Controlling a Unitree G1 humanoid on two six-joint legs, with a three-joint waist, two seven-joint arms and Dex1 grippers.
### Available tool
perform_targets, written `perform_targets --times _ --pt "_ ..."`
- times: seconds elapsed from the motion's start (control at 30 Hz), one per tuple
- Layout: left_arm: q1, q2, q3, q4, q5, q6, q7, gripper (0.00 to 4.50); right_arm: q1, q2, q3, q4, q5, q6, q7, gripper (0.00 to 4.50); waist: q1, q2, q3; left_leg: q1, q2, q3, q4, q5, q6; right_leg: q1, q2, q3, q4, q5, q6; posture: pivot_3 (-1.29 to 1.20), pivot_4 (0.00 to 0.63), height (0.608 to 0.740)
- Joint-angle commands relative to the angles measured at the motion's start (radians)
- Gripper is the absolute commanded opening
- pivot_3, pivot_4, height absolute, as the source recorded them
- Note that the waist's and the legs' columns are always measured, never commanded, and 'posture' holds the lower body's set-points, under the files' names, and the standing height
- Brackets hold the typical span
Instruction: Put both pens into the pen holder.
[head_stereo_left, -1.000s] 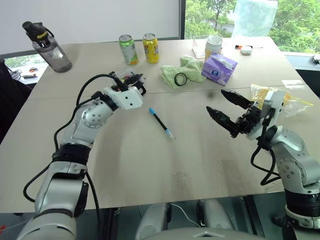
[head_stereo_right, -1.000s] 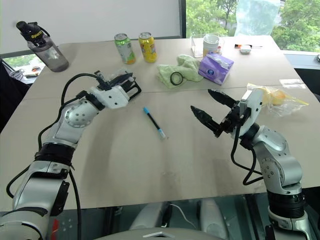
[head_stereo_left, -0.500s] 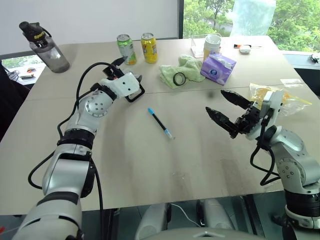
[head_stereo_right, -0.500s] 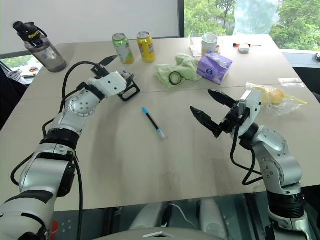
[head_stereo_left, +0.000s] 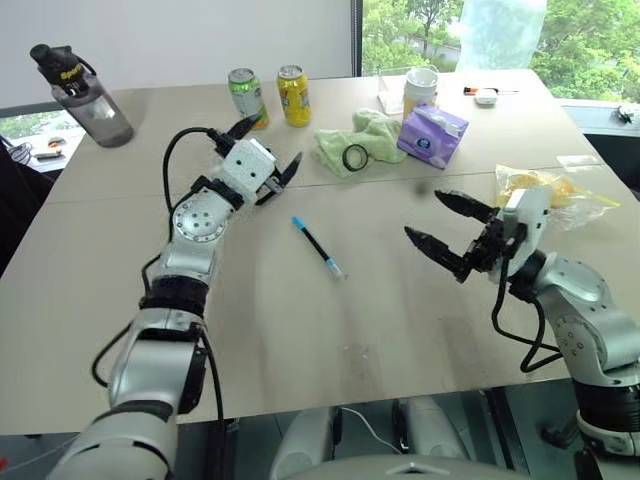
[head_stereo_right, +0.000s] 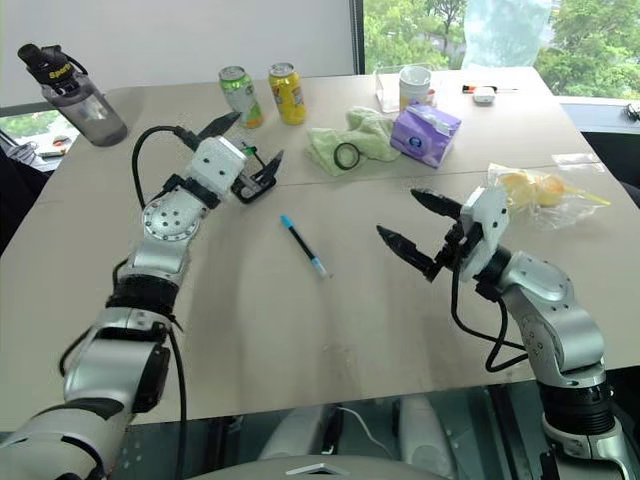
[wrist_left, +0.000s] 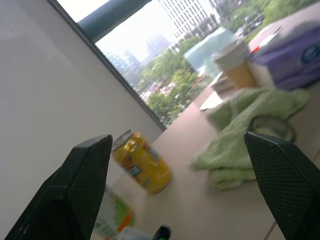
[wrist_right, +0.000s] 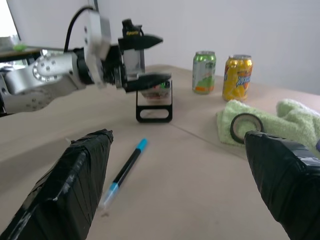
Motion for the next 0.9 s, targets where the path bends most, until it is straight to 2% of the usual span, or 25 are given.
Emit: perform_targets --times 0.03,0.1,0.2,0.3,0.4,0.57,0.67,0.73,0.83,0.9 --pt "0.105 0.061 0.06 -0.351 -0.329 0.408 -0.186 4.43 -0.059 0.023 0.12 -0.052 -0.062 0.092 -0.075 4.5 -0.019 0.0 0.0 0.0 0.0 0.0 0.0 0.0 0.0 0.0 0.001 0.001 0.0 0.0 0.0 0.0 0.15 0.74" --pt "0.189 0.154 0.067 -0.498 -0.444 0.621 -0.274 4.43 -0.1 0.042 0.219 -0.051 -0.149 0.117 -0.119 4.5 -0.04 0.0 0.0 0.001 0.001 0.0 0.0 0.0 0.0 -0.001 0.001 0.004 0.002 0.0 0.0 0.0 0.15 0.74" --pt "0.307 0.299 0.121 -0.603 -0.525 0.842 -0.319 4.43 -0.142 0.091 0.322 -0.018 -0.234 0.132 -0.164 4.5 -0.045 0.001 0.0 0.004 0.0 0.0 -0.001 0.0 -0.001 -0.002 0.002 0.007 0.006 0.0 0.0 0.0 0.15 0.74" --pt "0.48 0.413 0.235 -0.619 -0.527 0.917 -0.357 4.43 -0.197 0.16 0.407 0.07 -0.331 0.151 -0.229 4.5 -0.047 0.001 0.0 0.007 0.0 0.002 -0.002 0.001 -0.002 -0.001 0.003 0.008 0.009 0.0 0.0 0.0 0.15 0.74" --pt "0.638 0.481 0.354 -0.677 -0.571 0.973 -0.429 4.43 -0.25 0.219 0.466 0.162 -0.382 0.207 -0.251 4.5 -0.041 0.001 0.0 0.013 0.0 0.003 -0.004 0.001 -0.002 0.0 0.005 0.013 0.01 0.0 -0.001 0.0 0.15 0.74" --pt "0.803 0.524 0.515 -0.751 -0.627 1.031 -0.531 4.43 -0.334 0.339 0.505 0.32 -0.411 0.241 -0.252 4.5 -0.004 -0.001 0.0 0.013 0.0 0.002 -0.003 0.001 -0.002 0.0 0.004 0.013 0.009 0.0 -0.001 0.0 0.15 0.74" --pt "0.86 0.521 0.541 -0.795 -0.622 1.035 -0.55 4.43 -0.363 0.389 0.519 0.394 -0.421 0.245 -0.239 4.5 0.003 0.0 0.0 0.013 0.0 0.003 -0.004 0.0 -0.002 0.0 0.004 0.013 0.009 0.0 -0.001 0.0 0.15 0.74" --pt "0.886 0.507 0.543 -0.809 -0.585 1.012 -0.529 4.43 -0.396 0.39 0.568 0.474 -0.499 0.272 -0.273 4.5 0.002 -0.001 0.0 0.013 0.0 0.003 -0.004 0.0 -0.002 0.0 0.004 0.013 0.009 0.0 -0.001 0.0 0.15 0.74" --pt "0.885 0.473 0.557 -0.832 -0.585 1.001 -0.496 4.43 -0.403 0.43 0.566 0.546 -0.543 0.385 -0.35 4.5 0.002 0.0 -0.001 0.014 0.0 0.003 -0.004 0.0 -0.002 0.0 0.004 0.013 0.01 0.0 -0.001 0.0 0.15 0.74" --pt "0.877 0.459 0.558 -0.848 -0.59 1.006 -0.481 4.5 -0.397 0.439 0.565 0.546 -0.545 0.411 -0.346 3.94 0.0 -0.001 -0.002 0.015 0.0 0.003 -0.005 0.001 -0.003 0.0 0.005 0.013 0.01 0.0 -0.001 0.0 0.15 0.74"
